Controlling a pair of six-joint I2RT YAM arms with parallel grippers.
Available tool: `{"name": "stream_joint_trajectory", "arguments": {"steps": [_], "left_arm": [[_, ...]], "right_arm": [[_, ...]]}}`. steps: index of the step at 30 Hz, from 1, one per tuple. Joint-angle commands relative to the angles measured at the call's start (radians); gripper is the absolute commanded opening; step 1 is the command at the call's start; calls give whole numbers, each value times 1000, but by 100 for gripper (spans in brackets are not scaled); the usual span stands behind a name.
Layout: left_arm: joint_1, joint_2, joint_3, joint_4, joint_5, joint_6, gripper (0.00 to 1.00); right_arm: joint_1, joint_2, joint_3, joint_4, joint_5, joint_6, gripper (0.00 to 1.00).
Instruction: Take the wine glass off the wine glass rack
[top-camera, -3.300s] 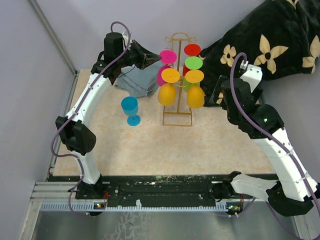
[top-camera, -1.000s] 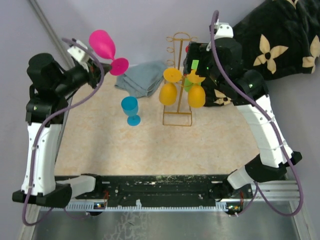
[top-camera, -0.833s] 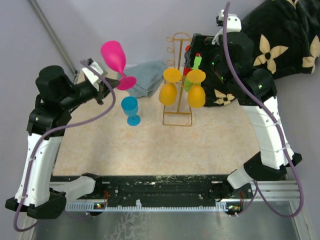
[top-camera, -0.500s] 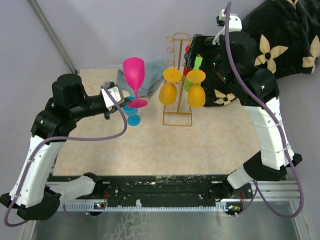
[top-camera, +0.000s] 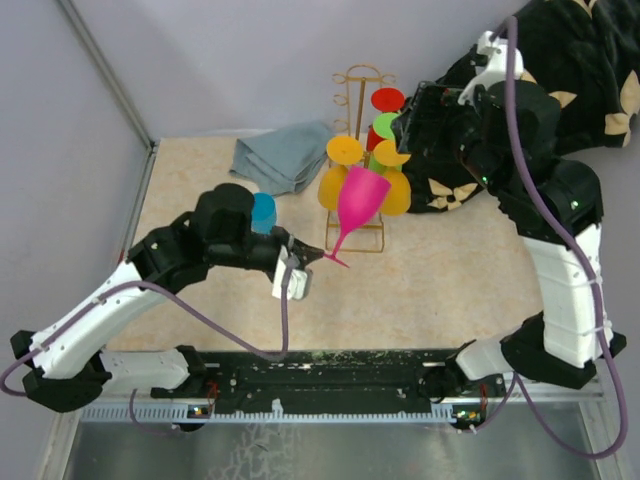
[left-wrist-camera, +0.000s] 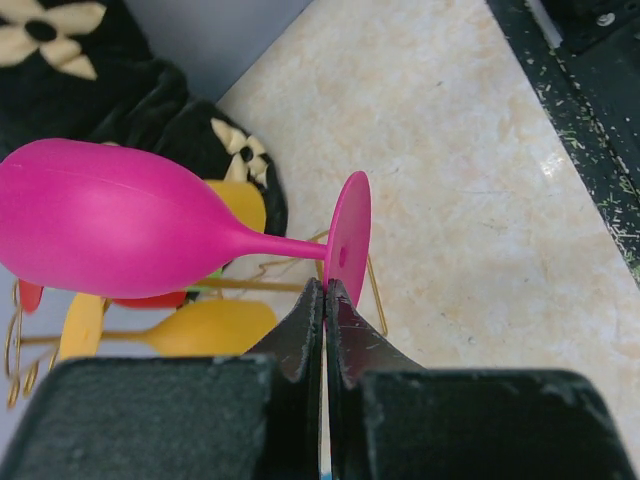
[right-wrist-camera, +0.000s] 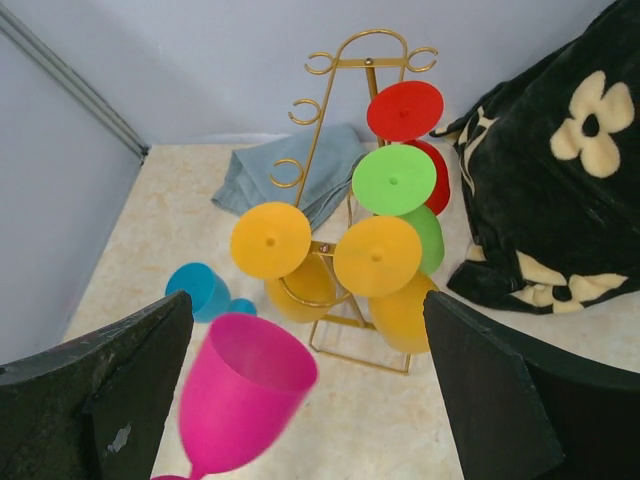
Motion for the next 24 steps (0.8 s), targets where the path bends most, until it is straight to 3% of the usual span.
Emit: {"name": "stream_joint_trajectory", "arguments": {"steps": [1,12,24], "left_arm": [[-94,8,-68,136,-35,138,0],[-241,-23,-394,492,-112,326,0],[-294,23,-488,709,-209,389,0]], "right_arm": [[-5,-80,27,-51,-12,45,98],[-5,-158,-95,-266,-211,100,97],[-5,-125,-180,-394,-303,64,91]]}}
